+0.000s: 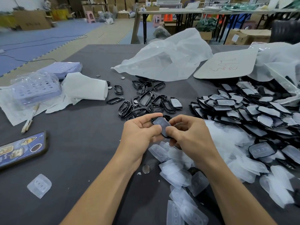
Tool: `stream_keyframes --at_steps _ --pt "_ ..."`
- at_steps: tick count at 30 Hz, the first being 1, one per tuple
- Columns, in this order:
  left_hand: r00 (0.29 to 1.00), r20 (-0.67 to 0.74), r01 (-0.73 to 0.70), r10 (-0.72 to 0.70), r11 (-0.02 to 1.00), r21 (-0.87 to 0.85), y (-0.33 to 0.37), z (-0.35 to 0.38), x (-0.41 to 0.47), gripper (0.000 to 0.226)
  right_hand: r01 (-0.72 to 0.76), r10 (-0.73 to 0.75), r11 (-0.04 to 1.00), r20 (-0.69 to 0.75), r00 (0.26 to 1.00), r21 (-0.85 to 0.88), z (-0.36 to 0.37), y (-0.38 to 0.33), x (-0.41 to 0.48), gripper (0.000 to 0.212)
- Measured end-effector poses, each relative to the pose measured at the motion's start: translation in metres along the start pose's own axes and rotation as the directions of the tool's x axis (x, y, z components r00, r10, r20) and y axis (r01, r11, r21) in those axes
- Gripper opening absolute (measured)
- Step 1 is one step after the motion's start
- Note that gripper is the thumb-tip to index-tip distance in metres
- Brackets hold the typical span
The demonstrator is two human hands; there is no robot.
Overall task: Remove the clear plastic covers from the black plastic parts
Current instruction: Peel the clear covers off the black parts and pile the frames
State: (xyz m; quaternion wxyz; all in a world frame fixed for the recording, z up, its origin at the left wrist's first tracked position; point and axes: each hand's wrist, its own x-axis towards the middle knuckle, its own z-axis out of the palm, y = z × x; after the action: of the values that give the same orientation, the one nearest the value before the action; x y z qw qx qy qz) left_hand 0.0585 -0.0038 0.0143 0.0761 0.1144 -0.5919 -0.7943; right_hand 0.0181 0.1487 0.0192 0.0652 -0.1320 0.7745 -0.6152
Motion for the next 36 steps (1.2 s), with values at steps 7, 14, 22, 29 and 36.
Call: stream_keyframes --at_steps 7,14,22,29,36 --pt "0.995 -0.065 -0.058 0.073 0.976 0.208 -0.0017 -0.0032 0.0007 0.028 -0.016 0.019 0.996 -0.033 0.999 0.09 -0.0013 0.0003 0.0013 0.013" --pt "0.999 -0.029 -0.032 0.038 0.984 0.174 -0.0005 -0.0003 -0.001 0.029 -0.092 0.098 0.976 -0.023 0.995 0.198 -0.0036 0.0011 0.0038 0.014" --pt "0.998 -0.054 -0.005 0.013 0.99 0.141 0.0014 0.0032 -0.0022 0.017 -0.118 0.124 0.968 -0.016 0.992 0.221 -0.0025 -0.001 0.0031 0.021" --pt "0.994 -0.108 0.02 -0.011 0.996 0.085 0.0012 0.0048 -0.0029 0.015 -0.149 0.145 0.95 0.032 0.989 0.275 0.0 -0.003 0.0043 0.016" --pt "0.989 -0.147 0.021 -0.001 0.991 0.135 0.002 0.004 -0.0014 0.011 -0.113 0.126 0.956 -0.031 0.992 0.269 0.0011 -0.0032 0.004 0.026"
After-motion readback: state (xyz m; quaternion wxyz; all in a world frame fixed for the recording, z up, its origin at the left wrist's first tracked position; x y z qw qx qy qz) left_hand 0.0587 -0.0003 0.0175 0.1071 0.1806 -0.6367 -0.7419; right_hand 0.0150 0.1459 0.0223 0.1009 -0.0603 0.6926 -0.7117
